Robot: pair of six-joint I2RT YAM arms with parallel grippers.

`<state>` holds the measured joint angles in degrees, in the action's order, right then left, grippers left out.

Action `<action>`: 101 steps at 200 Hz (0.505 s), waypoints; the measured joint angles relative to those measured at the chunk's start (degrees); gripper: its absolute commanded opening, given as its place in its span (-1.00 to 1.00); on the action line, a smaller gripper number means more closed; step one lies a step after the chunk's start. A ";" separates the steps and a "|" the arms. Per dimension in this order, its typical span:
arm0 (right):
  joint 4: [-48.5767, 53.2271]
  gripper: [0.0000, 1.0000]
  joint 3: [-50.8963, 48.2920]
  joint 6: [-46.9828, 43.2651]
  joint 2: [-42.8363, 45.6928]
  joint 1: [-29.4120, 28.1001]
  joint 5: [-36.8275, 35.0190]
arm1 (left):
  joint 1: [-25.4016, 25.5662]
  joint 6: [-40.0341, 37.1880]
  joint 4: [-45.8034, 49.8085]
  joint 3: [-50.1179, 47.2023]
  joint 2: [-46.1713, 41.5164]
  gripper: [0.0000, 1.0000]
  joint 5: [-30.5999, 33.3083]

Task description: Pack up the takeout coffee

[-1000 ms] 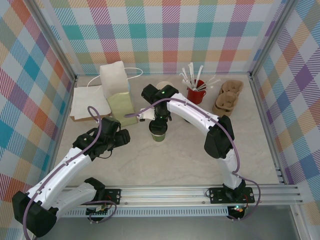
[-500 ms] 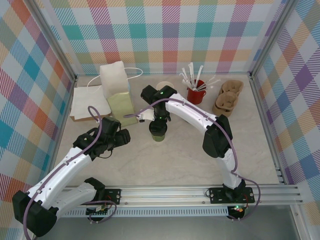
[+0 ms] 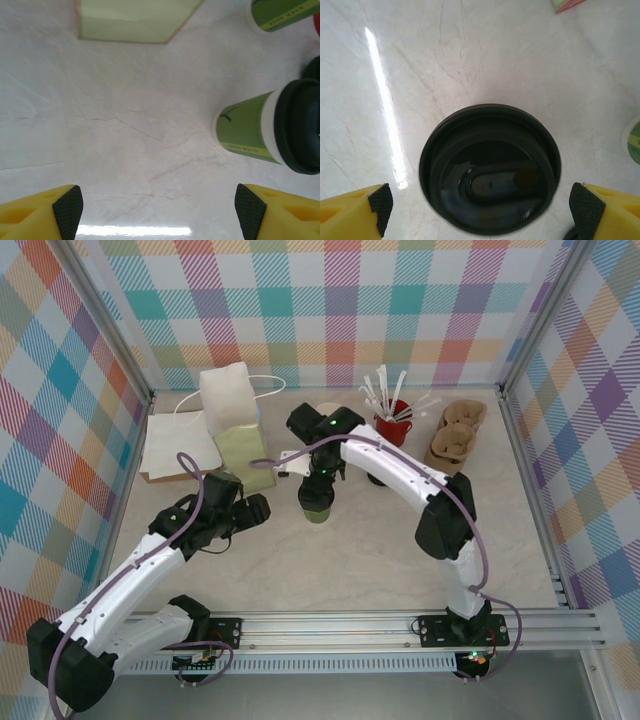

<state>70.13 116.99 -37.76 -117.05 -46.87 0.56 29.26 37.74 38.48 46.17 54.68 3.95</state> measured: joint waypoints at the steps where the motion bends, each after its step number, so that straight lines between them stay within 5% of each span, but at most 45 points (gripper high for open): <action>1: -0.11 0.83 -0.11 0.09 0.22 0.02 0.09 | -0.02 0.02 -0.07 -0.02 0.04 0.63 -0.13; 59: -8.04 0.69 -14.12 13.18 16.57 9.03 5.81 | -0.22 4.61 -11.61 -0.42 5.88 0.62 -11.13; 101: -18.27 0.65 -27.43 29.94 19.91 15.10 11.19 | -0.50 6.60 -16.70 0.42 13.81 0.55 -16.11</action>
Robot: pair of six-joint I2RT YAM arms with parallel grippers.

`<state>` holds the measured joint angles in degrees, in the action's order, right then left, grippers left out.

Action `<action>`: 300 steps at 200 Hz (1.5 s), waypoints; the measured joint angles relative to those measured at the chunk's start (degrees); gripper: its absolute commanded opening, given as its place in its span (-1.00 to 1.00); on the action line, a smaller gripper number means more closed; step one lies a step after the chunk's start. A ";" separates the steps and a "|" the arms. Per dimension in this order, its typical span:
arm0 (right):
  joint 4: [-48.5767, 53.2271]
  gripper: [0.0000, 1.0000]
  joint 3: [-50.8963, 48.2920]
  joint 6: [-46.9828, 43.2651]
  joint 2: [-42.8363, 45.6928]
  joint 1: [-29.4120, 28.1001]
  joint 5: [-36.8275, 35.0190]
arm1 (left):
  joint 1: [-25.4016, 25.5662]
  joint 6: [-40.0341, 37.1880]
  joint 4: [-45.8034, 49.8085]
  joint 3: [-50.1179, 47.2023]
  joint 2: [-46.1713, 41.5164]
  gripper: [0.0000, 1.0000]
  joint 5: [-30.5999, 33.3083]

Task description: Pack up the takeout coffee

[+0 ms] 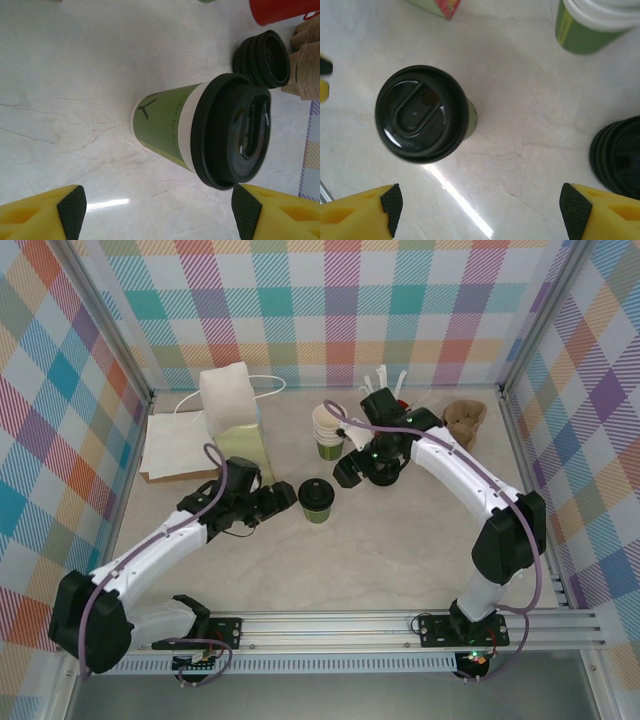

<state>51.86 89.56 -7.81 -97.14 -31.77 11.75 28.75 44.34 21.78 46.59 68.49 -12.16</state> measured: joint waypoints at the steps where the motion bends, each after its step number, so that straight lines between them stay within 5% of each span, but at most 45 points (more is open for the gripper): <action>1: -0.13 0.65 -0.20 0.22 0.00 0.02 0.07 | -0.04 0.02 -0.09 0.07 0.24 0.55 -0.09; 41: -6.56 0.53 -5.88 13.40 -0.68 -0.15 3.17 | -0.04 1.22 -2.73 1.73 5.16 0.54 -2.21; 89: -9.62 0.47 -6.34 19.04 -2.54 -0.26 5.31 | -0.07 1.33 -4.26 3.43 7.19 0.51 -3.39; 300: -4.33 0.28 -0.57 19.78 -10.62 -2.08 5.64 | -0.07 -0.24 -7.13 4.28 12.28 0.19 -3.85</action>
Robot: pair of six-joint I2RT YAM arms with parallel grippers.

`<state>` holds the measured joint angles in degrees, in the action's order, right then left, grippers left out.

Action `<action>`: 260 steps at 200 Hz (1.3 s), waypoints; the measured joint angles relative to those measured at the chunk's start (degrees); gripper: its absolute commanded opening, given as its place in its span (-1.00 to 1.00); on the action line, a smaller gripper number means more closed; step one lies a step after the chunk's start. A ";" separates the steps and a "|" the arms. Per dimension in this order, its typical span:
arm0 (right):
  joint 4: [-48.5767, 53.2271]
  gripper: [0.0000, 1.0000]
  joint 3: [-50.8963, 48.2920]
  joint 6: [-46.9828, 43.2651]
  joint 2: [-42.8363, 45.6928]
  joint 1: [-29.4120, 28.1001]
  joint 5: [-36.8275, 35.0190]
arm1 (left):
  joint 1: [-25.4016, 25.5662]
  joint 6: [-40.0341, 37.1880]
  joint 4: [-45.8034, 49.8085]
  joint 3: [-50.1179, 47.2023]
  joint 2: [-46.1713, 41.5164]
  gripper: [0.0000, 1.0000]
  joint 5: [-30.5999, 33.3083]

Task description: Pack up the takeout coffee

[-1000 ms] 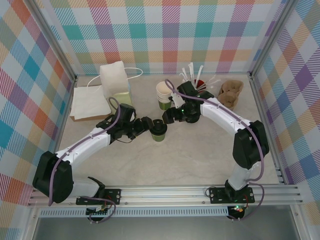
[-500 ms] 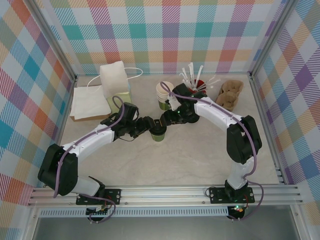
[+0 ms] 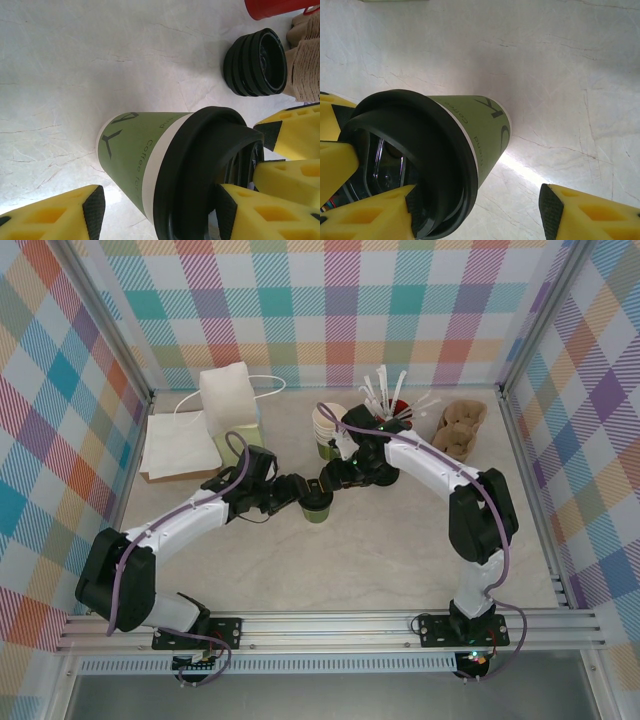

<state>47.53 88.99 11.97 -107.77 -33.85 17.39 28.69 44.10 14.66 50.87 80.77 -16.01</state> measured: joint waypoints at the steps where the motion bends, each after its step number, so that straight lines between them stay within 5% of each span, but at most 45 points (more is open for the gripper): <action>1: -0.02 0.28 0.02 0.00 -0.02 0.00 0.02 | 0.00 0.02 -0.04 -0.02 -0.02 0.19 0.00; 260: -0.90 0.09 -1.44 -0.85 -0.87 -0.26 1.42 | -0.02 1.36 -5.92 -5.42 -2.54 0.10 -0.26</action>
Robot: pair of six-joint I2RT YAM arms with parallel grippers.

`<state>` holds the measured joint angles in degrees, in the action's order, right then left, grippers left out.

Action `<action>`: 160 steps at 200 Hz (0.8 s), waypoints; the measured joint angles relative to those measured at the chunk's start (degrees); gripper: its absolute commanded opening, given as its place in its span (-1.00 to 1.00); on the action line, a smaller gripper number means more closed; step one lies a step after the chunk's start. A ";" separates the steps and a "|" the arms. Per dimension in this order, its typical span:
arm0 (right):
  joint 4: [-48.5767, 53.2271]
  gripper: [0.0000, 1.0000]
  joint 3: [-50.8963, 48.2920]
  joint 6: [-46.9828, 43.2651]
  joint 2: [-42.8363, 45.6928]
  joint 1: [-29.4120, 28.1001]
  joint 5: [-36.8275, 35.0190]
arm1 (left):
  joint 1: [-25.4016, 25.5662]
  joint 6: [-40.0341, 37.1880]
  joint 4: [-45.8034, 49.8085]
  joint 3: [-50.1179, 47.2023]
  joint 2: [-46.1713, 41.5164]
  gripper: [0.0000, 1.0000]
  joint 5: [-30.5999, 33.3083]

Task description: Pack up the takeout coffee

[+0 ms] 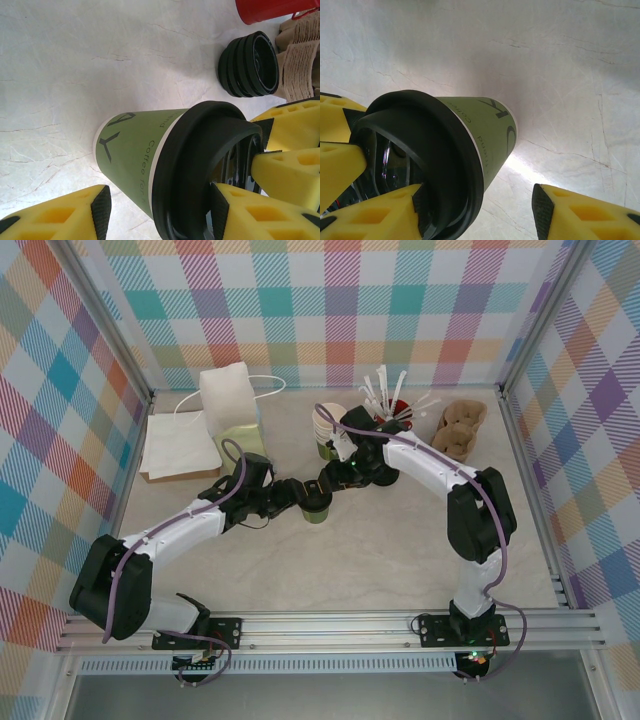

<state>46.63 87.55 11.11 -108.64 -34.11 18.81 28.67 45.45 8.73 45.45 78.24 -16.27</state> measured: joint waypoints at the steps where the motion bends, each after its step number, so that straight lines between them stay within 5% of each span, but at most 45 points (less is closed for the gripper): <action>1: -0.02 0.08 -0.02 0.00 0.00 0.00 0.02 | 0.00 0.02 0.00 0.00 0.00 0.10 0.00; 68: -0.98 -0.05 -0.55 -0.22 0.22 0.00 1.53 | 0.00 0.20 0.31 0.02 -0.22 0.12 0.02; 160: 2.23 0.23 2.23 -0.85 0.46 -0.33 -0.11 | 0.00 0.39 5.95 2.08 -0.85 0.31 0.02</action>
<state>48.86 89.78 10.26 -108.18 -34.44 18.70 28.67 45.84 14.68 47.53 77.38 -16.25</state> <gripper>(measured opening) 0.596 0.640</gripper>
